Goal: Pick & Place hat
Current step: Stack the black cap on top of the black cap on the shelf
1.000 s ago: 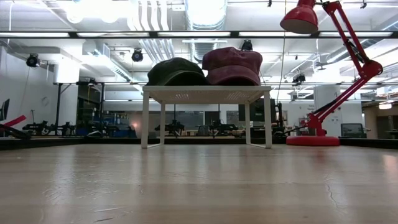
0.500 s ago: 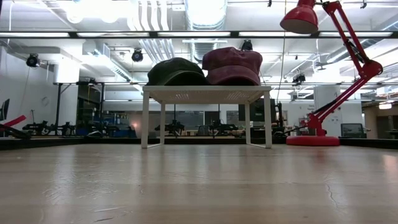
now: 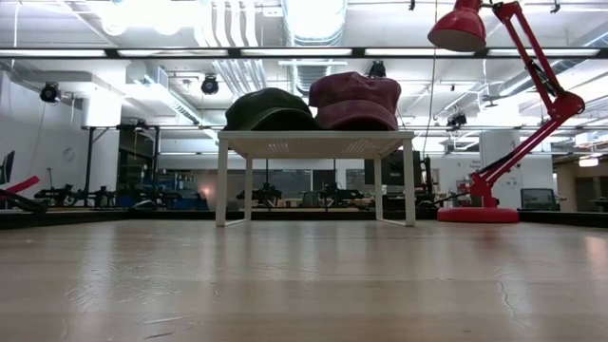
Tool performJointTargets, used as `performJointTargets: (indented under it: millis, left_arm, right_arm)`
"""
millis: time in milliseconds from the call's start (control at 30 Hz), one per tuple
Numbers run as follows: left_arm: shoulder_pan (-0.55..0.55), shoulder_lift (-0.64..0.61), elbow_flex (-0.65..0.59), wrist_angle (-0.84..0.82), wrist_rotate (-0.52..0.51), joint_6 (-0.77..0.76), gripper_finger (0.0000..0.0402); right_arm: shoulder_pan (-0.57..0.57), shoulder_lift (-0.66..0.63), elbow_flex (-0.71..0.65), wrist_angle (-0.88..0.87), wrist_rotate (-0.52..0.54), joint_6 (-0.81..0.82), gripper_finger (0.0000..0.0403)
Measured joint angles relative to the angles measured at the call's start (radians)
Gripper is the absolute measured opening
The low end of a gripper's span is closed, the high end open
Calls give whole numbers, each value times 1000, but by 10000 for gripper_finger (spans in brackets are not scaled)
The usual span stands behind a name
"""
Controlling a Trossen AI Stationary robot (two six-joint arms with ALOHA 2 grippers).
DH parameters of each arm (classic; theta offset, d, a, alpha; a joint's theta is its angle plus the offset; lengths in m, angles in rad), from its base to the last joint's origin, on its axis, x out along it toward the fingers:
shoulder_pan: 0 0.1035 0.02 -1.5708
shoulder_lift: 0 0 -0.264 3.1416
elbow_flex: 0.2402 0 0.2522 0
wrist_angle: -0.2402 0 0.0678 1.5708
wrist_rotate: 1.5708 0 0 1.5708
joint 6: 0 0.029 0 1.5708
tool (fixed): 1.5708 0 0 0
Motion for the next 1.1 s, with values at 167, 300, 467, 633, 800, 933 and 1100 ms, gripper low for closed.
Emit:
performJointTargets:
  millis: [167,300,467,633,800,933,1100]
  left_arm:
    - [1,-7,0,13,5,24,133]
    - [0,8,-2,-34,54,47,133]
    - [2,9,-3,-168,38,-45,133]
    - [3,21,-15,-157,-26,-132,133]
    - [16,56,-38,52,98,-5,133]
    - [16,65,-29,207,256,99,133]
    - [16,64,-18,228,270,157,133]
  right_arm:
    - [0,0,0,-1,0,0,13]
    - [0,0,0,-1,0,-1,13]
    - [0,0,0,-1,0,-7,13]
    - [0,0,0,-1,0,-32,13]
    - [0,2,0,-1,0,-52,13]
    - [0,2,0,1,0,-53,13]
    - [0,2,0,2,8,-52,13]
